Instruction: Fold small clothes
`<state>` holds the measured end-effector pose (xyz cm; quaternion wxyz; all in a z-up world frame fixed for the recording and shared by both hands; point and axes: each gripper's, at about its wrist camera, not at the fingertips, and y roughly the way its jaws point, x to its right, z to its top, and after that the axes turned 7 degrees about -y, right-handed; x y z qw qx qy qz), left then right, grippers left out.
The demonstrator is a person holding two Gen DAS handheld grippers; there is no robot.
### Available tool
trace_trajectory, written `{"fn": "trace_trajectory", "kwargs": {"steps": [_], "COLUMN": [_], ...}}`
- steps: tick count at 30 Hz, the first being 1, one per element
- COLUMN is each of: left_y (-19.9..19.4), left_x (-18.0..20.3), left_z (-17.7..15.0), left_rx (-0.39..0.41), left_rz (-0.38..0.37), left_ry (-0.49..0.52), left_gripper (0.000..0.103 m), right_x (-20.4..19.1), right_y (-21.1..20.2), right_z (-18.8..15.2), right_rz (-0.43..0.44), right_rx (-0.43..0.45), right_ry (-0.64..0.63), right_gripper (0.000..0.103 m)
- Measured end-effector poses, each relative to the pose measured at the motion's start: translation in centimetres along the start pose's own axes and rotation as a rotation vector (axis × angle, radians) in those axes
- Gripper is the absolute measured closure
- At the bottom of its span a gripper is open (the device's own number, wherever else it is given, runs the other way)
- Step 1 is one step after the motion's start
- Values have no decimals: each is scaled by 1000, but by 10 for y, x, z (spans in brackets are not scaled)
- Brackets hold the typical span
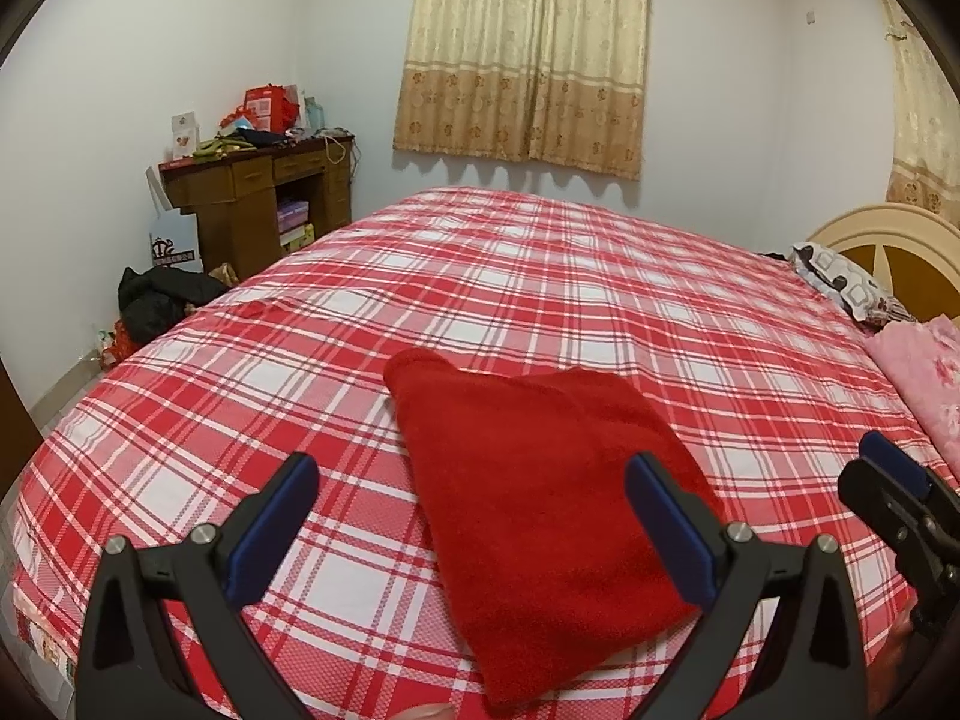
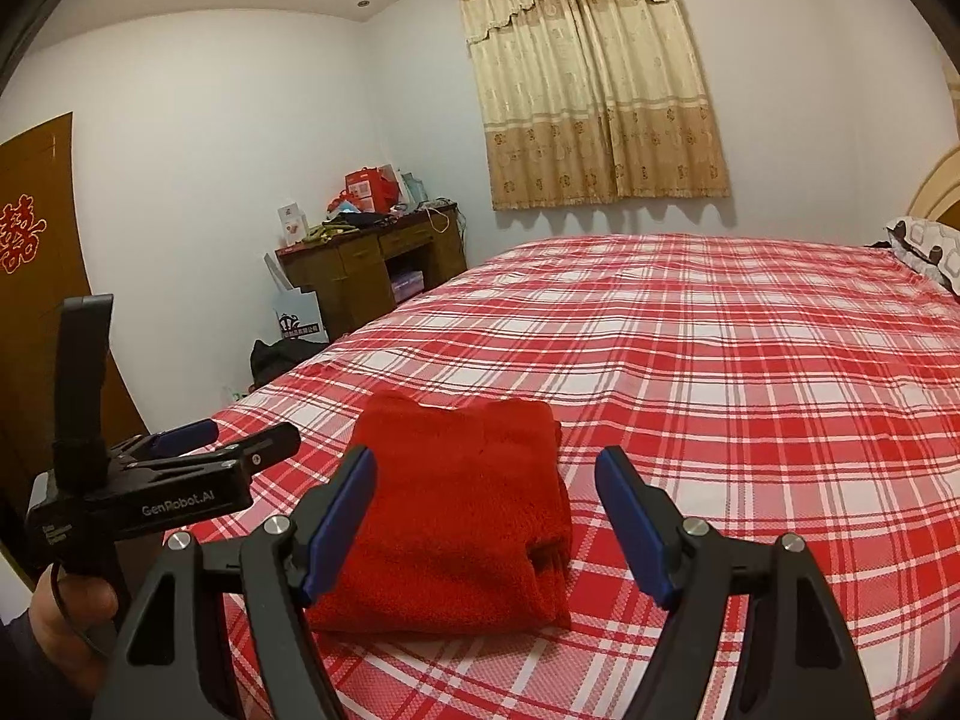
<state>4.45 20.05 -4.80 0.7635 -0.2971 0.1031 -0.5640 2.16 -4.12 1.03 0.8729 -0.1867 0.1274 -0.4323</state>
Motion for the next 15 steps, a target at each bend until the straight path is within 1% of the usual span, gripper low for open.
{"fn": "trace_trajectory", "kwargs": {"steps": [2, 3, 5, 8, 10, 11, 15], "left_y": [1, 0, -2, -4, -5, -6, -5], "left_x": [-1, -1, -2, -2, -2, -1, -1], "left_z": [0, 0, 0, 0, 0, 0, 0], "left_rx": [-1, 5, 18, 46, 53, 61, 62], "left_rz": [-3, 12, -2, 15, 2, 10, 8], "left_ry": [1, -4, -5, 1, 5, 8, 13], "left_gripper": [0, 0, 0, 0, 0, 0, 0], "right_x": [-1, -1, -2, -2, -3, -3, -4], "right_y": [0, 1, 2, 3, 5, 5, 7], "right_z": [-1, -1, -2, -3, -4, -4, -6], "right_rz": [4, 5, 9, 15, 17, 18, 20], "right_rx": [-3, -5, -9, -16, -23, -26, -33], "right_ry": [-4, -6, -9, -12, -15, -16, -22], "right_gripper": [27, 27, 27, 27, 27, 27, 27]}}
